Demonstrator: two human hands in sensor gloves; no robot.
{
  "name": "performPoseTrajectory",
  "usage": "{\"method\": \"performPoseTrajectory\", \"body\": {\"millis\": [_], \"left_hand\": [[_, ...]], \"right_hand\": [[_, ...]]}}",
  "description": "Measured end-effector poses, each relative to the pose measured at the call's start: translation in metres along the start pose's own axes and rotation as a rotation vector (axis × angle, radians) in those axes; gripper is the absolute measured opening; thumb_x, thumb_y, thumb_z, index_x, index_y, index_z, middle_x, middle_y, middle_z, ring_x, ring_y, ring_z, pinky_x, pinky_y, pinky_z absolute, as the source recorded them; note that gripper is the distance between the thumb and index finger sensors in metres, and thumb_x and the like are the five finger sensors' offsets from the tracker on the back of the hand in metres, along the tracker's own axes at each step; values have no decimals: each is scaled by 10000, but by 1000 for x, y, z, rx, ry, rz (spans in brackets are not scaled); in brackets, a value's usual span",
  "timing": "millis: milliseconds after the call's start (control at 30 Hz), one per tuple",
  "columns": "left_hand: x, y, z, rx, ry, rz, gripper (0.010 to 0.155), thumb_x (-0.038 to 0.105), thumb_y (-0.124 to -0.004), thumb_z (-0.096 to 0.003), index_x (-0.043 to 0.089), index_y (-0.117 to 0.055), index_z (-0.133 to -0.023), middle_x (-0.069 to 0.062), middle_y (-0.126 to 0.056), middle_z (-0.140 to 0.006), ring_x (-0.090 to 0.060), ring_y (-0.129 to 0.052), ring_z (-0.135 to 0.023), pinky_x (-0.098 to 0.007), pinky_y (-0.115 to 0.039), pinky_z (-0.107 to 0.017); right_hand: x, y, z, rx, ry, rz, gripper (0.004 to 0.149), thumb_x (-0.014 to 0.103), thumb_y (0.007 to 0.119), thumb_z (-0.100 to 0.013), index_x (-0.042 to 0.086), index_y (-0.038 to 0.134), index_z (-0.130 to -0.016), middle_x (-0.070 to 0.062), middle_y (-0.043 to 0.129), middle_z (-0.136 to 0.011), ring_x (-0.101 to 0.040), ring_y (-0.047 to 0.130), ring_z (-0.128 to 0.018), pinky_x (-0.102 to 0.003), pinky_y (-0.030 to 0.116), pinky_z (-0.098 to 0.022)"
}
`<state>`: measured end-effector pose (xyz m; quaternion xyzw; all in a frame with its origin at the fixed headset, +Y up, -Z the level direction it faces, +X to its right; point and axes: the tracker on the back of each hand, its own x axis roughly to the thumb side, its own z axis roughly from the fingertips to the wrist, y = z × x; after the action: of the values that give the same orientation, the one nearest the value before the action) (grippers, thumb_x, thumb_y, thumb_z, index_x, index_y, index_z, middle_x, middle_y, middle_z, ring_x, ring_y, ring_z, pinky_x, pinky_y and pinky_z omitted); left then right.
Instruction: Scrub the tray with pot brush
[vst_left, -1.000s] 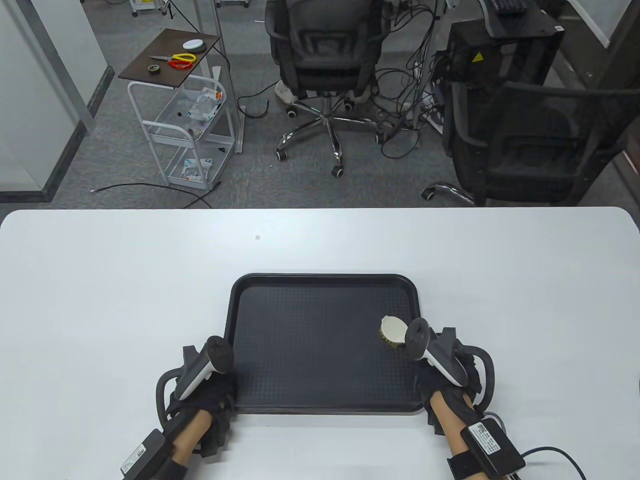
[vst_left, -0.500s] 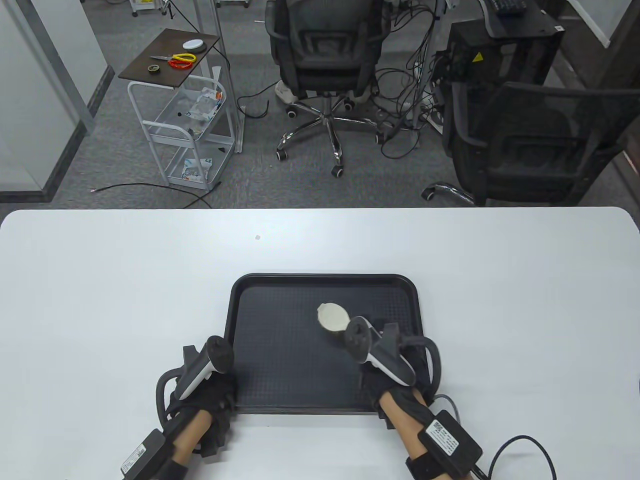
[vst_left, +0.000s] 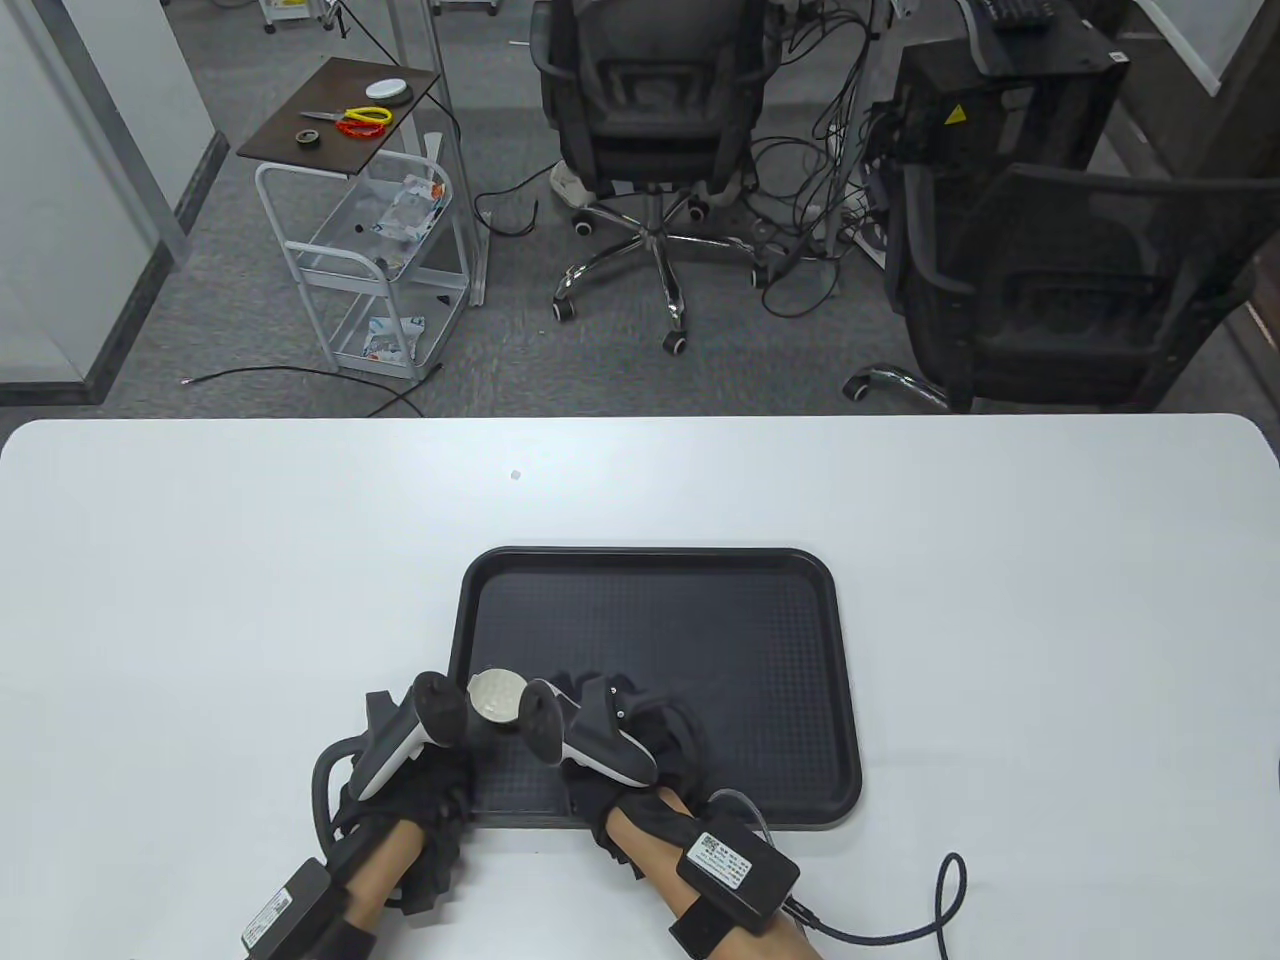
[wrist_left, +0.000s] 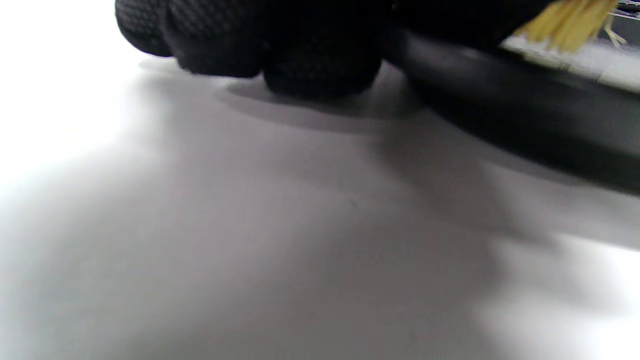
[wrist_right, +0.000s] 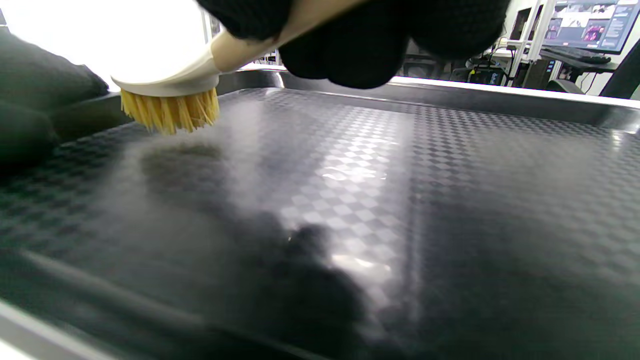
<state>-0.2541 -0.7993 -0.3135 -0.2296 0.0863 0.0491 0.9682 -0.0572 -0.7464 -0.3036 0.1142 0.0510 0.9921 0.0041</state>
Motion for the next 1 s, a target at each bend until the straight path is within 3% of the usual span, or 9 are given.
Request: {"method": "performPoseTrajectory", "body": {"millis": [167, 533, 700, 833, 900, 1000], "left_hand": [[0, 0, 0, 1, 0, 0, 784, 475, -707, -453, 152, -310, -1047, -15, -851, -505, -213, -860, -424, -491, -674, -588], [0, 0, 0, 5, 4, -6, 783, 476, -705, -453, 153, -310, -1048, -14, -850, -506, -211, -860, -425, -490, -674, -589], [0, 0, 0, 4, 5, -5, 782, 476, -704, -454, 154, -310, -1048, -14, -850, -506, -212, -860, -425, -490, -673, -589], [0, 0, 0, 3, 5, -6, 783, 476, -704, -453, 153, -310, -1047, -14, -850, -506, -213, -860, -425, -491, -673, -589], [0, 0, 0, 3, 4, -4, 784, 477, -705, -452, 153, -311, -1048, -15, -850, -505, -212, -860, -424, -490, -674, -588], [0, 0, 0, 2, 4, -4, 783, 475, -705, -453, 153, -311, -1047, -16, -850, -505, -213, -860, -424, -491, -673, -589]], "right_hand": [[-40, 7, 15, 26, 55, -25, 527, 249, 764, -478, 307, 680, -995, -70, 773, -960, -260, 876, -744, -489, 769, -551], [-195, 3, 72, 86, 350, -107, 519, 223, 787, -468, 296, 716, -977, -93, 791, -946, -282, 886, -736, -516, 770, -549], [-240, -5, 85, 109, 472, -41, 516, 219, 789, -470, 292, 722, -976, -95, 791, -948, -290, 884, -737, -521, 764, -552], [-237, -13, 82, 131, 459, -55, 518, 210, 799, -470, 278, 732, -978, -106, 788, -950, -305, 871, -739, -531, 741, -554], [-222, -23, 78, 106, 429, 35, 521, 225, 791, -476, 282, 714, -988, -93, 784, -955, -291, 871, -740, -517, 746, -554], [-190, -37, 71, 41, 347, 13, 522, 230, 785, -481, 289, 704, -993, -90, 777, -960, -287, 869, -742, -512, 748, -553]]}}
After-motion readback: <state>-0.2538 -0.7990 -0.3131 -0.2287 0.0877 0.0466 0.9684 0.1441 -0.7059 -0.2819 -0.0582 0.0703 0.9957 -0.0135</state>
